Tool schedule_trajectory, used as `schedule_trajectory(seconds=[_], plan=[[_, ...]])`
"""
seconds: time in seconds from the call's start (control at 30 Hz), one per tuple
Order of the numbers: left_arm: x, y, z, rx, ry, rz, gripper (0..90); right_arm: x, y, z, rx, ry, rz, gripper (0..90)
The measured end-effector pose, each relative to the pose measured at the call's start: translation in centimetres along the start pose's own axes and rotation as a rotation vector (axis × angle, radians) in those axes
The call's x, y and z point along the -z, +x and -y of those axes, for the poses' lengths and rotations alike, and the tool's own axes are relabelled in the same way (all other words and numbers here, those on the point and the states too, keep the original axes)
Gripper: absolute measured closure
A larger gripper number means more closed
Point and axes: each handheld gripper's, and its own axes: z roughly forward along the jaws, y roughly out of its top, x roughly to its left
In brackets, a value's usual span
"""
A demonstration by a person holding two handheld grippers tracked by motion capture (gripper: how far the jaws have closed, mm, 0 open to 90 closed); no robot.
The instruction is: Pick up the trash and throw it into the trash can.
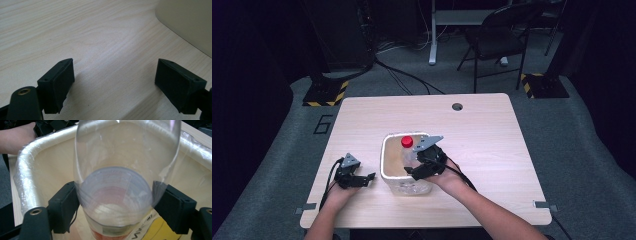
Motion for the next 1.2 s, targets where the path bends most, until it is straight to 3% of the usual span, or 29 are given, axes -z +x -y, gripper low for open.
schedule_trajectory(seconds=[0.47,0.77,1.2], plan=[[0.0,0.0,0.0,0.0,0.0,0.0,15.9,1.1,0.2,-0.1,0.019,-0.033,0.008,17.5],[0.0,0.0,0.0,0.0,0.0,0.0,15.9,3.1,0.1,-0.1,0.035,-0.047,0.006,17.7],[0.0,0.0,0.0,0.0,0.0,0.0,15.9,6.5,-2.0,0.8,0.005,-0.095,0.054,19.4]])
